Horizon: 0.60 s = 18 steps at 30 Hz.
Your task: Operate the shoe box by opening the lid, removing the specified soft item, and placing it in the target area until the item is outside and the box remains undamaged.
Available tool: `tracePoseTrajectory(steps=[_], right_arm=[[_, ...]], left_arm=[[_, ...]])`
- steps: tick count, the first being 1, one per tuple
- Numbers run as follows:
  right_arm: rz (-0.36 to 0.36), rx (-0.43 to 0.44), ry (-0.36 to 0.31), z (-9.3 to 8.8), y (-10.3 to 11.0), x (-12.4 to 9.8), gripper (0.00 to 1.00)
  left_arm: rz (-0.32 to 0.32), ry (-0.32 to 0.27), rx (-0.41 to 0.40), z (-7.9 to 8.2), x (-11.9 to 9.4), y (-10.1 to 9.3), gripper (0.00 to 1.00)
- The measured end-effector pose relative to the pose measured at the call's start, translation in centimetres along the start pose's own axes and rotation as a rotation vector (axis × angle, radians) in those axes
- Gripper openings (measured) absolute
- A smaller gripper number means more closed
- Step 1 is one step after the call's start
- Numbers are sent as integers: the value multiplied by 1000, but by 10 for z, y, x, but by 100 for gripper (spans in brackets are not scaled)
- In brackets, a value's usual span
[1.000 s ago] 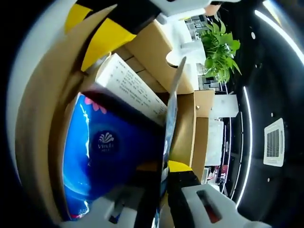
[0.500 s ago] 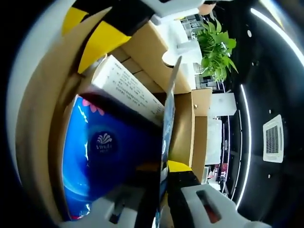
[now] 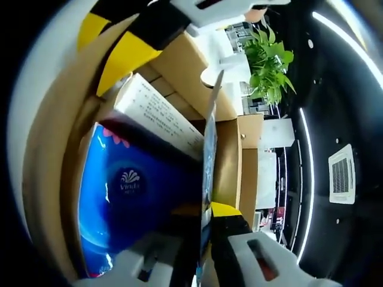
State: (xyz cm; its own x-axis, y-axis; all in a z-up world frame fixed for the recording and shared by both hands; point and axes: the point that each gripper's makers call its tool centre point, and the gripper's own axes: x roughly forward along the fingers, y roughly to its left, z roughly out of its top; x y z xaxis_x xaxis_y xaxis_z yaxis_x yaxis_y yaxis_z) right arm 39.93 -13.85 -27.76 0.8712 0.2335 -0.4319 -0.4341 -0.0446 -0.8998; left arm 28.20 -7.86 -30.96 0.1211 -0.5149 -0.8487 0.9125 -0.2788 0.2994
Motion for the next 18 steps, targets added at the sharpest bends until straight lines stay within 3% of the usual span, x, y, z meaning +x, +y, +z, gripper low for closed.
tracePoseTrajectory(steps=[8, 14, 18], right_arm=[[-32, -45, -18, 3, -8, -3, 0], [-101, -76, -28, 6, -34, -34, 0], [-122, -96, -14, -2, -44, -51, 0]], left_arm=[[-2, -1, 4, 1, -1, 1, 7], [1, -1, -5, 1, -1, 1, 7], [2, -2, -6, 1, -1, 1, 7]])
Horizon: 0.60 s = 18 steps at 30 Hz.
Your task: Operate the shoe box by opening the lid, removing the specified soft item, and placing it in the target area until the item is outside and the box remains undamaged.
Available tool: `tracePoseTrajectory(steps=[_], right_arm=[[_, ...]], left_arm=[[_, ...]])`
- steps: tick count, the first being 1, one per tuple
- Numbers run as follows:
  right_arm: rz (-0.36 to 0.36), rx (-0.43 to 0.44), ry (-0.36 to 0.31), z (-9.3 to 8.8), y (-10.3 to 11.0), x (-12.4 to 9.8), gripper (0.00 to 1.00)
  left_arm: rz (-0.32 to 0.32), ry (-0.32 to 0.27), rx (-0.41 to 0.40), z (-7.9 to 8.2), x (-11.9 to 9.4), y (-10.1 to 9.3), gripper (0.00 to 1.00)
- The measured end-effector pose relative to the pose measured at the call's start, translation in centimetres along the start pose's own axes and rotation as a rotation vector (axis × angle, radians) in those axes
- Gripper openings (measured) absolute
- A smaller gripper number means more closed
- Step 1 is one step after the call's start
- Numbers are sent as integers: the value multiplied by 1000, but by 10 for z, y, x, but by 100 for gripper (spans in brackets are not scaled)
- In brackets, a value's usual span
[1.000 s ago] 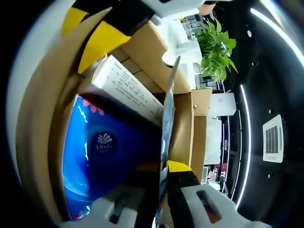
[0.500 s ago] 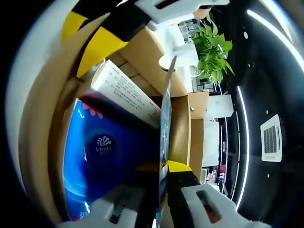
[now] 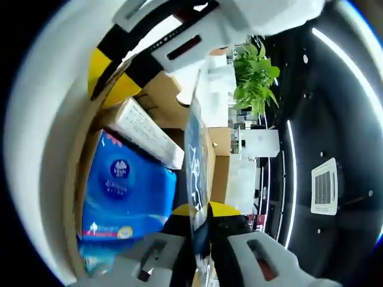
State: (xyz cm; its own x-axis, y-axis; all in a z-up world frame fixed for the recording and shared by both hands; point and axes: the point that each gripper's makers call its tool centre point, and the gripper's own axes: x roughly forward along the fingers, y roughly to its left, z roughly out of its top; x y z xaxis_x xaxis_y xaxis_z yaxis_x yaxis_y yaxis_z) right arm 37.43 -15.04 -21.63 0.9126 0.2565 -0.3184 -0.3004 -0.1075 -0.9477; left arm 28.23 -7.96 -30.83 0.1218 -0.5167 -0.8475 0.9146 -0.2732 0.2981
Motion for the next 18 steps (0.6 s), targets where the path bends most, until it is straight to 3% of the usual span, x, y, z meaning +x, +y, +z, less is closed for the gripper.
tracePoseTrajectory(steps=[8, 14, 18], right_arm=[[-80, -6, 97, -52, -26, -55, 0], [-88, 16, 242, -129, -27, -104, 0], [-90, 60, 296, -168, -22, -123, 0]], left_arm=[[2, 1, -1, 0, 0, -2, 7], [1, 2, -1, 0, 0, -2, 7], [1, 0, -4, 0, 1, -3, 7]])
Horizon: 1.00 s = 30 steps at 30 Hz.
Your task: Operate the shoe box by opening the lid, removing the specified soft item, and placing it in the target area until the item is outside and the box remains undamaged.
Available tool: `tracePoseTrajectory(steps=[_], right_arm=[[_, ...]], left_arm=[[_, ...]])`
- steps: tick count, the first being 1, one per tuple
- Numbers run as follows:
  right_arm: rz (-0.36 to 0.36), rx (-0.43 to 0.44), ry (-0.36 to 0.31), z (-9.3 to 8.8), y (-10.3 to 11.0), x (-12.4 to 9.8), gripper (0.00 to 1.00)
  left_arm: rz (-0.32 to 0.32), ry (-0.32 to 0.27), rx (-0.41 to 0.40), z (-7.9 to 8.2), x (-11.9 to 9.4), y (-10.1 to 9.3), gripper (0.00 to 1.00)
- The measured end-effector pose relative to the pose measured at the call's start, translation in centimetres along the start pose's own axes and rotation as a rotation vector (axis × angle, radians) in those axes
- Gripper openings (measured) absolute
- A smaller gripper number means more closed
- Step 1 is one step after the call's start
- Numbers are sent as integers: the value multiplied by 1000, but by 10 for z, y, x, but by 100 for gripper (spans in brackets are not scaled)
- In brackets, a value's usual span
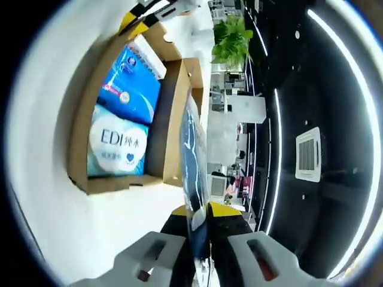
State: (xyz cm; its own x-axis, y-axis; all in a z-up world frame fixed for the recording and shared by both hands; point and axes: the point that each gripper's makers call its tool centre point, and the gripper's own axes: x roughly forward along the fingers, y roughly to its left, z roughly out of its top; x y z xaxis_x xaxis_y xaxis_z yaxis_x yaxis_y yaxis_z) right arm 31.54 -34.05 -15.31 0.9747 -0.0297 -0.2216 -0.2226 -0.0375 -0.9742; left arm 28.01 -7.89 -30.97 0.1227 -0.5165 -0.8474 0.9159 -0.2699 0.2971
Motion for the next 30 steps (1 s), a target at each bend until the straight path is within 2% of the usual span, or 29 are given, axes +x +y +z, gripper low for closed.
tracePoseTrajectory(steps=[4, 11, 17, 24, 30], right_arm=[[9, 5, 19, -21, 5, -4, 0], [41, 30, 50, -62, 26, 0, 0], [76, 68, 56, -79, 45, 3, 0], [141, 57, 55, -96, 71, 12, 0], [171, 45, 46, -105, 82, 14, 0]], left_arm=[[1, 1, -2, 0, 0, -1, 7], [1, 2, -4, -1, 1, 1, 7], [6, 27, 3, -1, 3, 6, 7], [4, 21, 4, -2, 3, 9, 7], [5, 22, 4, -2, 3, 8, 7]])
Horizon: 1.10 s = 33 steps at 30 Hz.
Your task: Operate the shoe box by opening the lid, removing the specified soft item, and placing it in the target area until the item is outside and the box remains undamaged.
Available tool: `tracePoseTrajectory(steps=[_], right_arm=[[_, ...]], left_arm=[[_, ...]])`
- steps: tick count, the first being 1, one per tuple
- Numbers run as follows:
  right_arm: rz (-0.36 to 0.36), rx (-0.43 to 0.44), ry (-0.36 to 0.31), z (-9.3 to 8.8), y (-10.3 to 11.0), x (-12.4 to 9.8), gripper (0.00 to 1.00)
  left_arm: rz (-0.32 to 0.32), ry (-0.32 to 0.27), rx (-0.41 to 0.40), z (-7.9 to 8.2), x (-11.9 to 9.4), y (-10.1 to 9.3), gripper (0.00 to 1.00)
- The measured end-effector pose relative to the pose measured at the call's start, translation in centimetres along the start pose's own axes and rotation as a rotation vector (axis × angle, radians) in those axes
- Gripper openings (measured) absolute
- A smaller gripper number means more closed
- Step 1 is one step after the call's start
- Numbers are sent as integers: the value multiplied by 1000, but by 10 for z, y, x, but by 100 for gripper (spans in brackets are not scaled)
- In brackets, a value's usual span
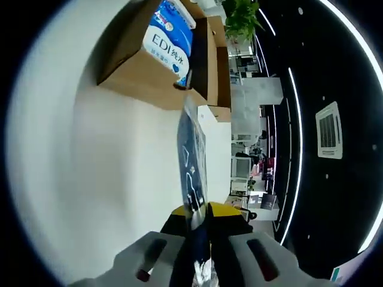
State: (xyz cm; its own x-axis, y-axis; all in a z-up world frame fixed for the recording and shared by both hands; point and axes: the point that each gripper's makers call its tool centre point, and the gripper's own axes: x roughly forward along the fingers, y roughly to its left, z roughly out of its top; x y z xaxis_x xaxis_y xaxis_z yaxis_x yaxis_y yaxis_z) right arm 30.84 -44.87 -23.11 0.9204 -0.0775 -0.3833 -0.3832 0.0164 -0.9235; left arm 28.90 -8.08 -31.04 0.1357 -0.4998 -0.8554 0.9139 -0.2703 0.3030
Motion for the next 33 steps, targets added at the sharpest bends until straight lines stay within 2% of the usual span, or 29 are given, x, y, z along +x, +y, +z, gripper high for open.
tracePoseTrajectory(steps=[16, 33], right_arm=[[87, 2, -21, -5, 37, 28, 0], [176, 9, -38, 2, 67, 49, 1]], left_arm=[[5, 6, -2, 0, 1, -2, 8], [4, 9, 2, 1, 1, -3, 8]])
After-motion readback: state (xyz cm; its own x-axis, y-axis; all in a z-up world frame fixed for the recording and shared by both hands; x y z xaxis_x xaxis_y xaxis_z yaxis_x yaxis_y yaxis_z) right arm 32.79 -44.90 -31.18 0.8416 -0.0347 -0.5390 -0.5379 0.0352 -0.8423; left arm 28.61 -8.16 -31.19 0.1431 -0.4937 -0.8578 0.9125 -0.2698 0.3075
